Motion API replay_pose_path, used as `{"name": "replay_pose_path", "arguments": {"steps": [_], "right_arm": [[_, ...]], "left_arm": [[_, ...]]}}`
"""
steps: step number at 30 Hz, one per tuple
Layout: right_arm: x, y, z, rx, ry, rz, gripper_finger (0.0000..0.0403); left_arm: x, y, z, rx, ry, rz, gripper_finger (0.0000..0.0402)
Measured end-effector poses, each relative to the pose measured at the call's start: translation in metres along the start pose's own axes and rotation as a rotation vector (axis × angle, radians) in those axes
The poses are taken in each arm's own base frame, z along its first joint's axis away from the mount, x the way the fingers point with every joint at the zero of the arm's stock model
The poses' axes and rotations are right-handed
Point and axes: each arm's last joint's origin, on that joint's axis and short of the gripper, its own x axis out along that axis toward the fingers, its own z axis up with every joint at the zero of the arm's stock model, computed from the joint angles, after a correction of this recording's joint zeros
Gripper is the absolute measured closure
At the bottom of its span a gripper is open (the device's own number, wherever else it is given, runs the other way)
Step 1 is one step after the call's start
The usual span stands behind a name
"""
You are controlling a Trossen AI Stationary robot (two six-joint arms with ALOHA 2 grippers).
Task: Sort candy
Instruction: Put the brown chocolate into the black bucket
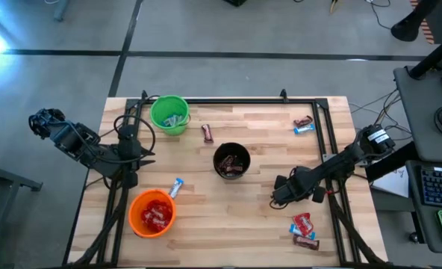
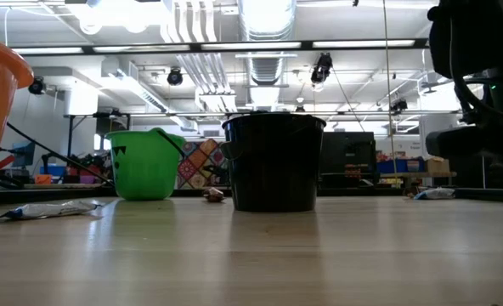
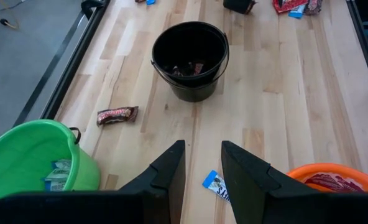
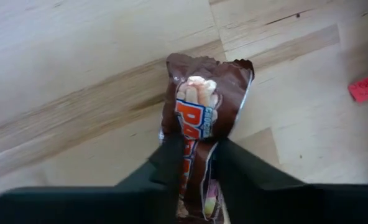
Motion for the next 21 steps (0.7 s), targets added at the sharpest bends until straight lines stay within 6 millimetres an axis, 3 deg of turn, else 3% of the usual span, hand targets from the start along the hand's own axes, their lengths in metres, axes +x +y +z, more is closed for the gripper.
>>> {"name": "replay_pose_path", "arguments": {"steps": [4, 21], "right_arm": [[0.0, 0.0, 0.0, -0.011, -0.003, -0.004, 0.038], [-0.014, 0.004, -0.005, -0.048, 0.021, 0.031, 0.0395]], "left_arm": [[0.0, 0.0, 0.0, 0.0, 0.0, 0.001, 0.0315], [0.0, 0.0, 0.0, 0.002, 0.001, 0.002, 0.0315]]}}
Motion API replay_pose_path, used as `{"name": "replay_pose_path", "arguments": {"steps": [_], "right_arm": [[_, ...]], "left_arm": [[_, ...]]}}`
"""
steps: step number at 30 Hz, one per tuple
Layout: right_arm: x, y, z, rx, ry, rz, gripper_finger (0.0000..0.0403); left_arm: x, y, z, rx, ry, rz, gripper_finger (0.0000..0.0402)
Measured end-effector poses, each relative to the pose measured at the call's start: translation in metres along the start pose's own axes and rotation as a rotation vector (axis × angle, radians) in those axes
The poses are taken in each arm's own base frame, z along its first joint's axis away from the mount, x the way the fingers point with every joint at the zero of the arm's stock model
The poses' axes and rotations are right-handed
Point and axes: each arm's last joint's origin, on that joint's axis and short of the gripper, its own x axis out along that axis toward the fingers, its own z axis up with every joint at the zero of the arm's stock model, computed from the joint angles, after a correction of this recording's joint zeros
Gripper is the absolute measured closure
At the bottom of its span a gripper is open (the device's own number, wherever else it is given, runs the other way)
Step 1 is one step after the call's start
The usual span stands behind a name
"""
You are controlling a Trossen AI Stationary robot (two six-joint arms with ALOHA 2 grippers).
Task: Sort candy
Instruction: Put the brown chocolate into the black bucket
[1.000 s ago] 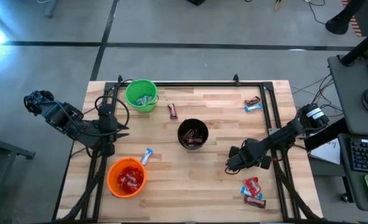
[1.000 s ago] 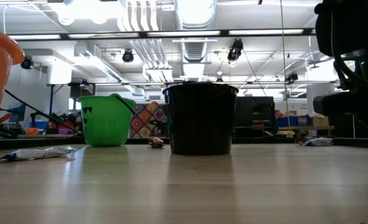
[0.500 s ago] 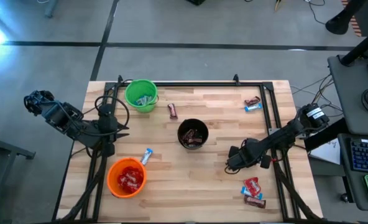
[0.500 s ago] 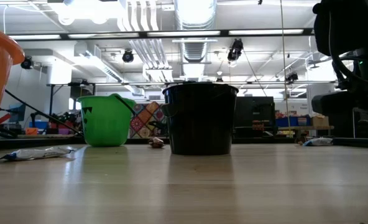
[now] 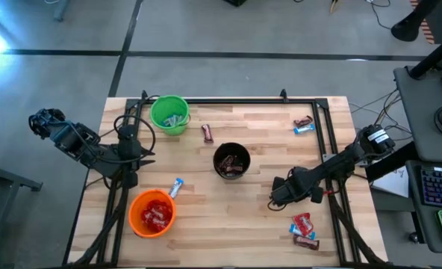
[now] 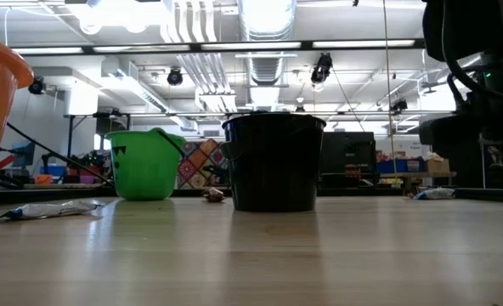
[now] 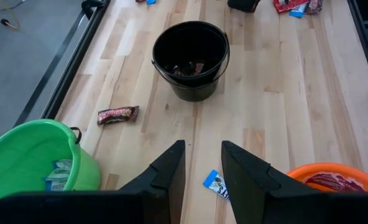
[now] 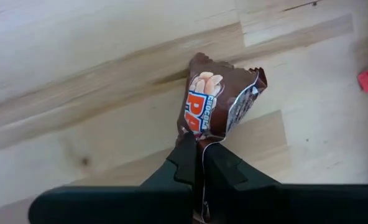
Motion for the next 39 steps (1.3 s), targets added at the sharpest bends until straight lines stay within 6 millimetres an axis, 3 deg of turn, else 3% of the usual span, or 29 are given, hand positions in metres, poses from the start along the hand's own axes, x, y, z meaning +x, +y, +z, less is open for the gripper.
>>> {"name": "replay_pose_path", "arguments": {"steps": [21, 39], "right_arm": [[-0.037, 0.009, -0.005, -0.041, -0.099, 0.101, 0.0394], [-0.117, 0.029, -0.009, -0.156, -0.297, 0.412, 0.0394]], "left_arm": [[0.0, 0.0, 0.0, 0.028, 0.0, 0.001, 0.0315], [0.0, 0.0, 0.0, 0.051, 0.0, 0.001, 0.0315]]}}
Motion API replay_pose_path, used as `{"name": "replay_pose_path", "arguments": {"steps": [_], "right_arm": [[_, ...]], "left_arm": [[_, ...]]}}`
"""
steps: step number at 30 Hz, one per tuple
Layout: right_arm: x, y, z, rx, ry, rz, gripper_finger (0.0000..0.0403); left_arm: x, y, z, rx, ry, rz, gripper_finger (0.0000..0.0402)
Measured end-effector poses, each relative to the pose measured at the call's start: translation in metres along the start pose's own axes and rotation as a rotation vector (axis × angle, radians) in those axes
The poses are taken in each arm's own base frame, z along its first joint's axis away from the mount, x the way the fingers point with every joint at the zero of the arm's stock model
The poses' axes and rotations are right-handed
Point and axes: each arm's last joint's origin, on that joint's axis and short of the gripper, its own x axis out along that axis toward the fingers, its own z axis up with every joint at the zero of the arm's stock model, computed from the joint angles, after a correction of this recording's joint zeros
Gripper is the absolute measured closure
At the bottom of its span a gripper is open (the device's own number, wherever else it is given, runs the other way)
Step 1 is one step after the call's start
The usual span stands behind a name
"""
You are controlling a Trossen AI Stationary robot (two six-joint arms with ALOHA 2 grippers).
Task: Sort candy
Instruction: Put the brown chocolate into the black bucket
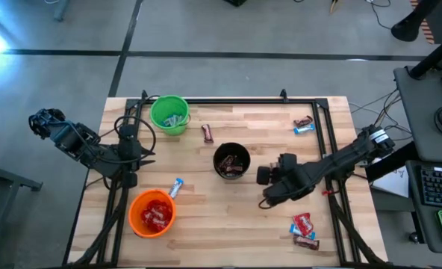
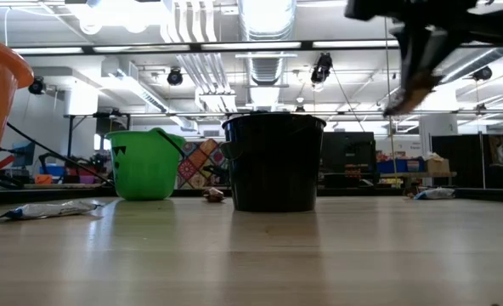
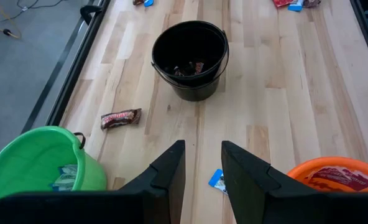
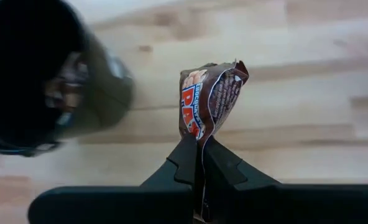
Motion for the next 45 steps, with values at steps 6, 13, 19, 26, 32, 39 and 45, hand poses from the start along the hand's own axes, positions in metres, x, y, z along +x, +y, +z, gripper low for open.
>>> {"name": "replay_pose_path", "arguments": {"steps": [6, 13, 19, 26, 32, 39, 45], "right_arm": [[-0.008, 0.019, 0.01, -0.056, -0.051, 0.065, 0.0394], [-0.007, 0.041, 0.022, -0.142, -0.061, 0.072, 0.0394], [-0.005, 0.056, 0.031, -0.186, -0.075, 0.135, 0.0394], [0.001, 0.076, 0.043, -0.22, -0.091, 0.251, 0.0394], [0.004, 0.092, 0.054, -0.259, -0.108, 0.35, 0.0394], [0.006, 0.096, 0.061, -0.278, -0.122, 0.372, 0.0394], [0.005, 0.097, 0.06, -0.279, -0.105, 0.382, 0.0394]], "left_arm": [[0.0, 0.0, 0.0, -0.003, 0.0, 0.001, 0.0315], [0.0, 0.0, 0.0, -0.003, -0.001, 0.003, 0.0315], [0.0, 0.0, 0.0, -0.011, -0.001, 0.001, 0.0315], [0.0, 0.0, 0.0, -0.011, -0.001, 0.001, 0.0315], [0.0, 0.0, 0.0, -0.011, -0.001, 0.002, 0.0315], [0.0, 0.001, 0.0, -0.011, -0.012, 0.025, 0.0315], [0.0, 0.001, 0.0, -0.014, -0.012, 0.025, 0.0315]]}}
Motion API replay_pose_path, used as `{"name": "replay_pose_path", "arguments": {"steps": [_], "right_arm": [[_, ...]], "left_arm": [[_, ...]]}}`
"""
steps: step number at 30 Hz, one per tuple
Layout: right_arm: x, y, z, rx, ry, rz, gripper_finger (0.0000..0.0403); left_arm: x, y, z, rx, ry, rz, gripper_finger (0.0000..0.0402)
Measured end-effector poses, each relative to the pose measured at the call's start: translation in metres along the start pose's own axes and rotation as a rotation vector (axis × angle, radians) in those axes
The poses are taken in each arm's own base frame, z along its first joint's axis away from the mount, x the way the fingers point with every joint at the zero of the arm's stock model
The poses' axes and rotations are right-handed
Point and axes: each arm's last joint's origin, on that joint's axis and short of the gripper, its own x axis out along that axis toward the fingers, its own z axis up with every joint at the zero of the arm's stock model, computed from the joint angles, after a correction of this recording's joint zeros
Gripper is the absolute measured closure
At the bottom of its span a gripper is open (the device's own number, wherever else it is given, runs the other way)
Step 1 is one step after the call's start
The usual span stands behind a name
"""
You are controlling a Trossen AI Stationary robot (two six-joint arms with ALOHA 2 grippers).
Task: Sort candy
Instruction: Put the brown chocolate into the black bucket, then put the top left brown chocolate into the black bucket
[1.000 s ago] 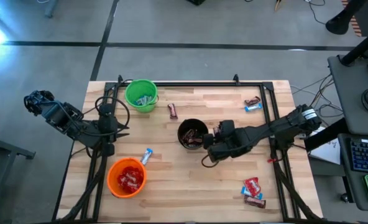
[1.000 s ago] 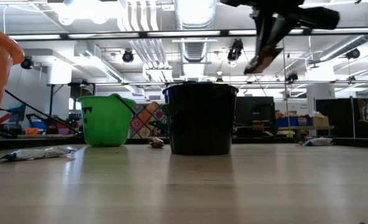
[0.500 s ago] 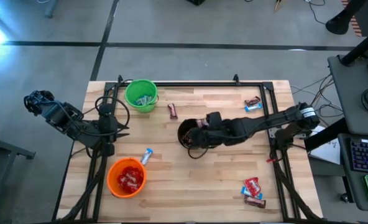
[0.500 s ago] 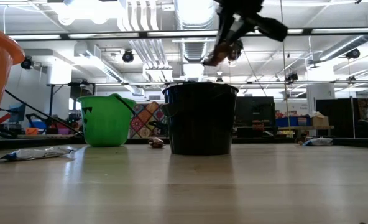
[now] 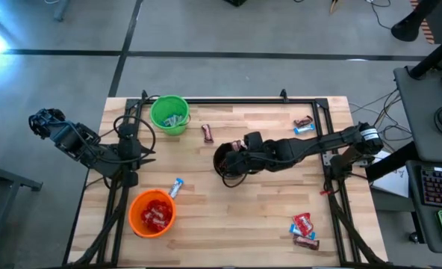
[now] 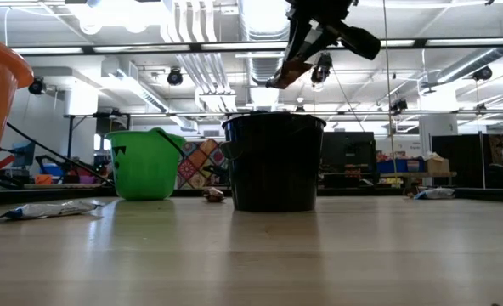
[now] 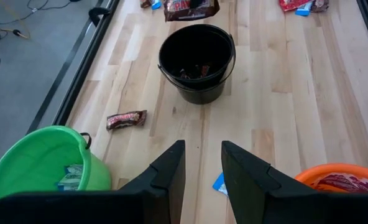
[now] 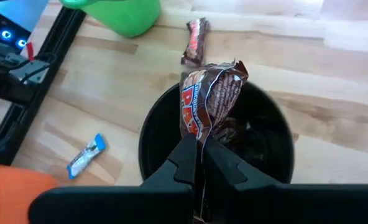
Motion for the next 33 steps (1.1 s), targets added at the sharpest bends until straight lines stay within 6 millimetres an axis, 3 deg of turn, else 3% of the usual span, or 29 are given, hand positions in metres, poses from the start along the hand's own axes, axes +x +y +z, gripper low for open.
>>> {"name": "replay_pose_path", "arguments": {"steps": [9, 15, 21, 33], "right_arm": [[0.007, 0.006, -0.004, -0.018, 0.025, 0.063, 0.0394], [0.029, 0.01, -0.017, -0.04, 0.058, 0.042, 0.0394], [0.038, 0.01, -0.022, -0.052, 0.064, 0.022, 0.0389], [0.038, 0.011, -0.021, -0.073, 0.062, 0.025, 0.0301]], "left_arm": [[0.0, 0.0, 0.0, -0.001, 0.0, 0.001, 0.0315], [0.0, 0.0, 0.0, -0.001, 0.0, 0.001, 0.0315], [0.001, -0.001, 0.0, -0.006, 0.003, 0.003, 0.0315], [0.002, -0.001, 0.001, -0.004, 0.005, 0.004, 0.0315]]}}
